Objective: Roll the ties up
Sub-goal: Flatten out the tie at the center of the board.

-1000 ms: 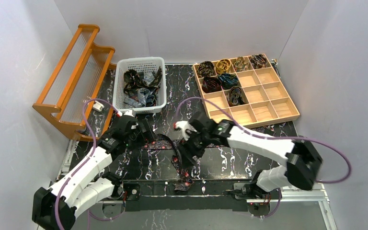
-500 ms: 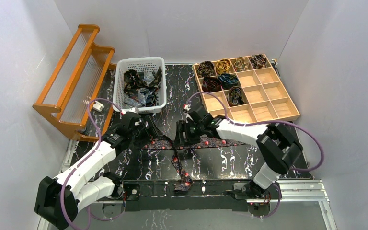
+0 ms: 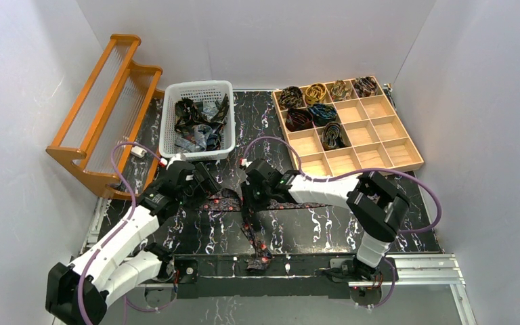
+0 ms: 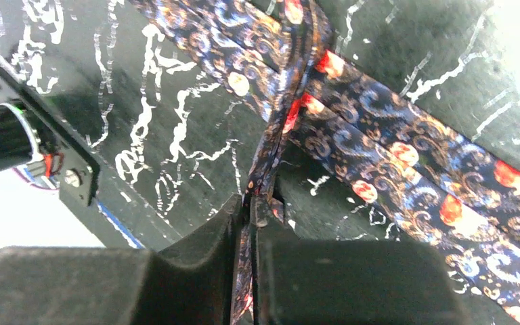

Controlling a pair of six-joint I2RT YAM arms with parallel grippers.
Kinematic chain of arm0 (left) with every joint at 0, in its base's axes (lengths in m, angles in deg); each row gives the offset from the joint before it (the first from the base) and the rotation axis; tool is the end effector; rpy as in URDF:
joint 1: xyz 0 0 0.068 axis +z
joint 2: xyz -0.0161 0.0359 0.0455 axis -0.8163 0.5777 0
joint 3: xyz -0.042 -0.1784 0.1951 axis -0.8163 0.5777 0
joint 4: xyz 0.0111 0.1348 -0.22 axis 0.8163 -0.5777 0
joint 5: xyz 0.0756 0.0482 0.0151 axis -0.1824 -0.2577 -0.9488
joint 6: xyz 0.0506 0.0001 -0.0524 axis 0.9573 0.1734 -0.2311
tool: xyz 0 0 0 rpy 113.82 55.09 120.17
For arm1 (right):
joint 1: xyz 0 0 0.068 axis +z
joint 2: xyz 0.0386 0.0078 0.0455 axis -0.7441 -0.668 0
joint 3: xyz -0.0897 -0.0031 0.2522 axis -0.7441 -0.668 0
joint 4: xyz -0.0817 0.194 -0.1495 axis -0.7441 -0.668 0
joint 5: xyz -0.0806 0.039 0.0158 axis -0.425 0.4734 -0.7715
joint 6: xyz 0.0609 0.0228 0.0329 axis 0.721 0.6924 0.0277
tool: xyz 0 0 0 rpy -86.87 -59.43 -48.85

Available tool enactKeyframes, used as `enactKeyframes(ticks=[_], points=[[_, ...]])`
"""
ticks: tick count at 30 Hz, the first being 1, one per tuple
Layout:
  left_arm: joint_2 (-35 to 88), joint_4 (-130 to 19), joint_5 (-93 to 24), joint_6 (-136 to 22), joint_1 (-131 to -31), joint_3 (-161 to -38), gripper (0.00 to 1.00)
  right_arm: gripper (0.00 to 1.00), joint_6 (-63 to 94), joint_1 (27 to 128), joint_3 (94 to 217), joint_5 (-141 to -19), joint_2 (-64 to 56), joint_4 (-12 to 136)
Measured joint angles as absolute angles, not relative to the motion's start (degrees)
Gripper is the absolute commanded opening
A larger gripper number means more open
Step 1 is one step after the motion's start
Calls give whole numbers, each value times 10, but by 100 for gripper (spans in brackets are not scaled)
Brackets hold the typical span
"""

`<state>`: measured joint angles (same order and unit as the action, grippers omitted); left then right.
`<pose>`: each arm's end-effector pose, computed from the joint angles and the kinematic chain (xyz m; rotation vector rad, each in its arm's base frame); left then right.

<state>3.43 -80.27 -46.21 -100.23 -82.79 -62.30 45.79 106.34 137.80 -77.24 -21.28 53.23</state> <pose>0.1904 -0.0976 0.2183 -0.5786 2.2905 -0.6825 0.1838 0.3176 0.1562 -0.5798 2.5958 0.8795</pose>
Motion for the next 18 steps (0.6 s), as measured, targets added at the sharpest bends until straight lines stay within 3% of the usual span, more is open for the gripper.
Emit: enactKeyframes(ticks=[4,12,18], points=[[13,-838,-494,-997,-828,-628,86,9,442,1054,1386,-736,-209,548],[-22,-880,-518,-980,-828,-648,89,7,487,969,1344,-484,-168,734],[-48,-886,-512,-975,-826,-659,92,7,525,961,1371,-348,-189,827]])
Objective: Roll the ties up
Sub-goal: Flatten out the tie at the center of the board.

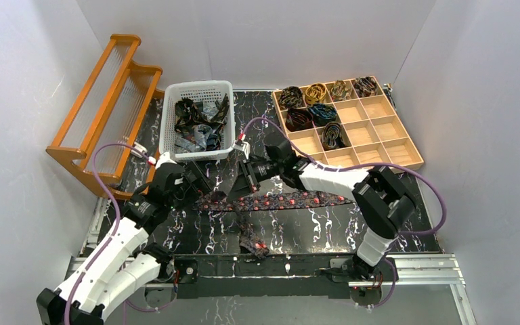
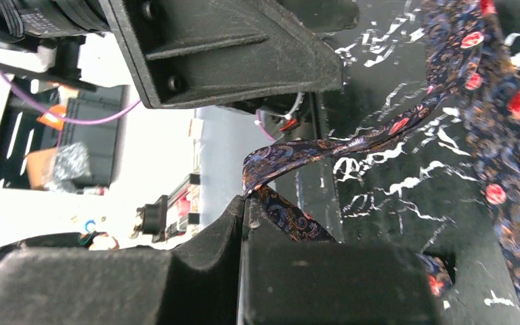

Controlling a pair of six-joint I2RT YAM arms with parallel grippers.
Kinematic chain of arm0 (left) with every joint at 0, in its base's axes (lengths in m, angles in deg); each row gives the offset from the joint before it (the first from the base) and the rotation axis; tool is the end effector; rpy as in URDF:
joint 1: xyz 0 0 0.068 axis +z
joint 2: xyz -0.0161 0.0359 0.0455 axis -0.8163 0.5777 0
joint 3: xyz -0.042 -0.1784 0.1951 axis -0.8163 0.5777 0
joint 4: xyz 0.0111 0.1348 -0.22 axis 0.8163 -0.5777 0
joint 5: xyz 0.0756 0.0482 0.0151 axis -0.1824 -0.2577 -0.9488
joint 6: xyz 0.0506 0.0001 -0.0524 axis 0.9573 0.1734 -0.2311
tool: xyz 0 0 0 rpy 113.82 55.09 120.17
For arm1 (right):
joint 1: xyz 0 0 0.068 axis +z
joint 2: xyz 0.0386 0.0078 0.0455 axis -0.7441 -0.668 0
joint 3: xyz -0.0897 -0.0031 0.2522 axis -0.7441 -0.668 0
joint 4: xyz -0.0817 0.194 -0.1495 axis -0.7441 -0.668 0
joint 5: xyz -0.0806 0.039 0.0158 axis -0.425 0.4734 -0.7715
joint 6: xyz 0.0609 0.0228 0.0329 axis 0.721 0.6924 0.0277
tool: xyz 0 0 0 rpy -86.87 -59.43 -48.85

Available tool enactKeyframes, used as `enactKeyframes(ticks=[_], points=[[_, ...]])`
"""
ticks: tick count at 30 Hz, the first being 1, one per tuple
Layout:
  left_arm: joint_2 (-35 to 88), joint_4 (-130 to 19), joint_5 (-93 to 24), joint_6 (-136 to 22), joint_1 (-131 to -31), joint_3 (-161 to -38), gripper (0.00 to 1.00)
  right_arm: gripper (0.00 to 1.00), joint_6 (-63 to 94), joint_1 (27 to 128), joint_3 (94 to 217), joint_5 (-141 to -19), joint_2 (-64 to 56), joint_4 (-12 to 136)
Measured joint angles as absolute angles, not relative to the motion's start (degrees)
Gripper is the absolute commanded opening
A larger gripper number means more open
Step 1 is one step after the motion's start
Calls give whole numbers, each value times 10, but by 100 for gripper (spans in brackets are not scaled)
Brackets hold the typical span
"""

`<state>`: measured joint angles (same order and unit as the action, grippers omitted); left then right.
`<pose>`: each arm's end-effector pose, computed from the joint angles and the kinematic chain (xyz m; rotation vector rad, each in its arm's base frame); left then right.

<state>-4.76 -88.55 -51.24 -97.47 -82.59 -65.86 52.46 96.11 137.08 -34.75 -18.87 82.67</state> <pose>0.1709 -0.0804 0.2514 -0.5575 2.1978 -0.6110 0.2167 0.3131 0.2308 -0.8473 2.1119 1.8445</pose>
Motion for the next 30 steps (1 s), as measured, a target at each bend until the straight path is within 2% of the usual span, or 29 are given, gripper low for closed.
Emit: enactKeyframes(ticks=[7,13,18,25,30], points=[[-114,-871,-484,-1010,-826,-643,93,8,558,962,1404,-264,-248,894],[-229,-840,-450,-1096,-826,-550,93,8,571,961,1410,-253,-273,913],[-291,-805,-417,-1155,-826,-514,88,7,600,957,1411,-260,-286,946],[-283,-740,-372,-1227,-826,-470,82,6,617,954,1413,-289,-291,970],[-281,-706,-360,-1270,-826,-454,69,6,620,953,1413,-305,-291,974]])
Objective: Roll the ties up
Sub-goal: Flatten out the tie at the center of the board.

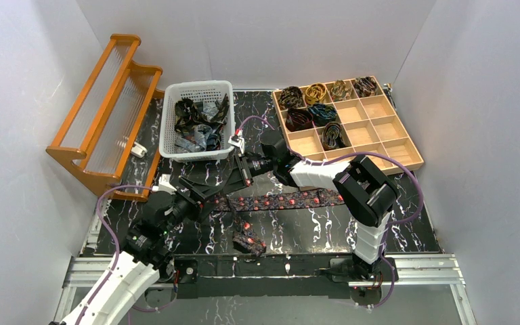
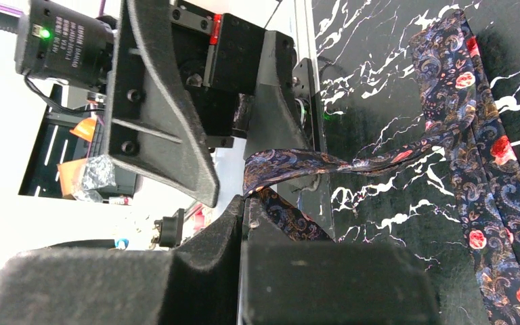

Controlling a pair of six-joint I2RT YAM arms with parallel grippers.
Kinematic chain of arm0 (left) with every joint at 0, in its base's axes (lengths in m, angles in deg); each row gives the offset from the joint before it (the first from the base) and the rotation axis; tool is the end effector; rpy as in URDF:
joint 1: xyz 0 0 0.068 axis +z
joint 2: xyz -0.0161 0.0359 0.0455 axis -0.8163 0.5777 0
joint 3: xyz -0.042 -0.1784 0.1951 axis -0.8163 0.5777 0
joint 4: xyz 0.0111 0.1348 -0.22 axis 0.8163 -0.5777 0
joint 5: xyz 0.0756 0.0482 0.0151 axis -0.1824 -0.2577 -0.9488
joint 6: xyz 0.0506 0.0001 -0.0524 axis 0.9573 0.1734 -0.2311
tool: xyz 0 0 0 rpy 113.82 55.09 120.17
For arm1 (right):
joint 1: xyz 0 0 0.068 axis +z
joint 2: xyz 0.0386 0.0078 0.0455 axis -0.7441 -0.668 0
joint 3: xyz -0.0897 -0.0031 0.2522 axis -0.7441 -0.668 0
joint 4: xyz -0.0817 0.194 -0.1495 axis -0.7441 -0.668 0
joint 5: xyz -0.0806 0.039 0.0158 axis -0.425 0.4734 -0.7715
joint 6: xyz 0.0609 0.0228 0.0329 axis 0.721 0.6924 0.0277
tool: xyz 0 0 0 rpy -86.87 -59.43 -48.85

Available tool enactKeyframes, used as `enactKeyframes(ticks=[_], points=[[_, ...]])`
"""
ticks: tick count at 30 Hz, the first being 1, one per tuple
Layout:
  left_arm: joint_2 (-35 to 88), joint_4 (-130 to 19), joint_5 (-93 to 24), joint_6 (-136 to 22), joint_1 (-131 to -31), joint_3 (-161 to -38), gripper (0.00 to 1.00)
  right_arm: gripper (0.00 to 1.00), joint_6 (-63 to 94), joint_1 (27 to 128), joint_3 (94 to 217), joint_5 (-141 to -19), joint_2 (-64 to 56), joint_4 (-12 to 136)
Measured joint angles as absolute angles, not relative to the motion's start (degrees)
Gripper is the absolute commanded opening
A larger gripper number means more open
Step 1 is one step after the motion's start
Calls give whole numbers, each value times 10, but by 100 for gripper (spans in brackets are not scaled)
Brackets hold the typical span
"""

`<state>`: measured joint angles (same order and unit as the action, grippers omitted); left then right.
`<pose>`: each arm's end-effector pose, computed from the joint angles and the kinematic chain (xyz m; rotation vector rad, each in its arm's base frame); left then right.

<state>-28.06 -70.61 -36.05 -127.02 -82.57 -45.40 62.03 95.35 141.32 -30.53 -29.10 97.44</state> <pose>0.1307 -0.0772 0.2189 -0.8651 1.9163 -1.3764 0.2418 0.3366 0.2160 -0.8142 2.0531 1.9963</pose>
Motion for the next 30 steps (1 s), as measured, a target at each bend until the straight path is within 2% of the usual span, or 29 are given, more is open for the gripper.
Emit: enactKeyframes(ticks=[4,9,17,18,20,21,23,25,30], points=[[-287,-645,-359,-1314,-826,-415,50,6,626,953,1413,-307,-291,982],[-279,-580,-360,-1344,-826,-392,44,6,629,949,1412,-302,-293,983],[-248,-564,-361,-1335,-826,-392,14,8,633,950,1399,-296,-293,987],[-247,-564,-361,-1334,-826,-392,11,12,633,950,1397,-296,-293,987],[-247,-570,-364,-1329,-826,-393,1,30,633,950,1396,-295,-293,987],[-248,-575,-367,-1327,-826,-395,0,42,635,950,1396,-295,-293,986],[-252,-591,-376,-1321,-826,-402,0,56,635,950,1396,-296,-292,982],[-256,-608,-386,-1313,-826,-412,0,63,622,950,1390,-311,-280,956],[-241,-661,-422,-1273,-826,-475,0,71,548,952,1380,-400,-196,821]])
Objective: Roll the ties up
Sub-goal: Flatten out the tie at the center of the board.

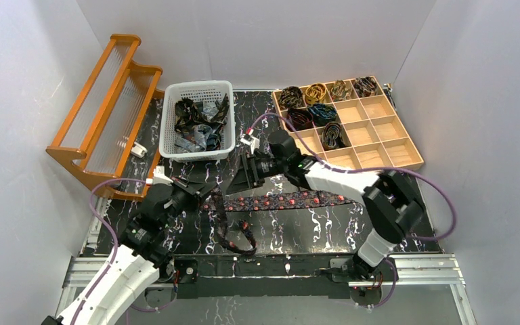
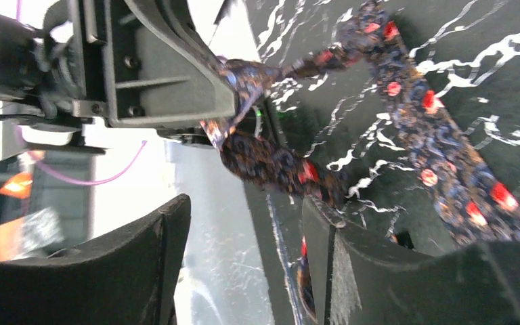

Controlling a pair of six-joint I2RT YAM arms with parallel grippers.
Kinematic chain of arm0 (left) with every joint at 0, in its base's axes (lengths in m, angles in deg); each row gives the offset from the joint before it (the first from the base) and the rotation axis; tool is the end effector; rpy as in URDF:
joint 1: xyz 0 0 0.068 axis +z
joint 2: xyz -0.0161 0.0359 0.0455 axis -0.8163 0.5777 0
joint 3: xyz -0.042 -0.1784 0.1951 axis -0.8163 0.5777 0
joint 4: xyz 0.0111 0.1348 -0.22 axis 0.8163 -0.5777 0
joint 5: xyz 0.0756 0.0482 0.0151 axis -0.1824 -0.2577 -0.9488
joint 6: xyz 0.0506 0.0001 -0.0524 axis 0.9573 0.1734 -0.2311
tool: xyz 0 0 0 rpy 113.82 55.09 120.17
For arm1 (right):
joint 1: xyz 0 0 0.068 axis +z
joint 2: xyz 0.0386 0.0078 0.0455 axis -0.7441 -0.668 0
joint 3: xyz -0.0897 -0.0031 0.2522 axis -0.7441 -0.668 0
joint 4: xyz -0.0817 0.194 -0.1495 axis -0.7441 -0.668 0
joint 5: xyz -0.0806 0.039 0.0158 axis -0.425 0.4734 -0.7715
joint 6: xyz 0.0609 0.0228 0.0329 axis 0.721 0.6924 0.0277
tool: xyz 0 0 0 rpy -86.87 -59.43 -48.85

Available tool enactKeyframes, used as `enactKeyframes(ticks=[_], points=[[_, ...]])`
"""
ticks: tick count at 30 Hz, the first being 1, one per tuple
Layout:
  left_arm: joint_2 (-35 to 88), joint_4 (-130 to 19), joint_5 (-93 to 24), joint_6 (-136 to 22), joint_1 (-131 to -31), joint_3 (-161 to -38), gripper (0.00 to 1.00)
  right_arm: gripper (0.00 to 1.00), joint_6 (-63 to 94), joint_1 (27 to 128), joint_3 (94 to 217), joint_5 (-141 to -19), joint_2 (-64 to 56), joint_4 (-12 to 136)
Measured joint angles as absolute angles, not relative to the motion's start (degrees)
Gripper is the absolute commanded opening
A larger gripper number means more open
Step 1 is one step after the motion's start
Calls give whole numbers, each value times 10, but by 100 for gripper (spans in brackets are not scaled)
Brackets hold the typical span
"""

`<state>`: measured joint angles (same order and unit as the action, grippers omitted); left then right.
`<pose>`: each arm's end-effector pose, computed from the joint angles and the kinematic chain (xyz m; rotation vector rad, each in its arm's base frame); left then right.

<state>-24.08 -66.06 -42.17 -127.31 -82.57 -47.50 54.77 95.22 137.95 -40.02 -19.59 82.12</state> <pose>0.1429 -0.0764 0.2333 -0.9101 1.8053 -1.3266 0.2292 0.3126 0.2289 -0.7046 2.1600 1.7771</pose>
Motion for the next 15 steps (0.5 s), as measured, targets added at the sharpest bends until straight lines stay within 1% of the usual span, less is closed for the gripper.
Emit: enactKeyframes(ticks=[3,6,10,15], points=[[-202,-696,-442,-1229,-826,-536,0,73,494,966,1378,-483,-130,736],[-155,-729,-458,-1184,-826,-600,0,74,458,1002,1363,-533,-92,703],[-107,-752,-468,-1141,-826,-658,0,75,430,1052,1321,-576,-90,684],[-100,-790,-486,-1121,-826,-665,0,74,391,1100,1311,-614,-111,672]])
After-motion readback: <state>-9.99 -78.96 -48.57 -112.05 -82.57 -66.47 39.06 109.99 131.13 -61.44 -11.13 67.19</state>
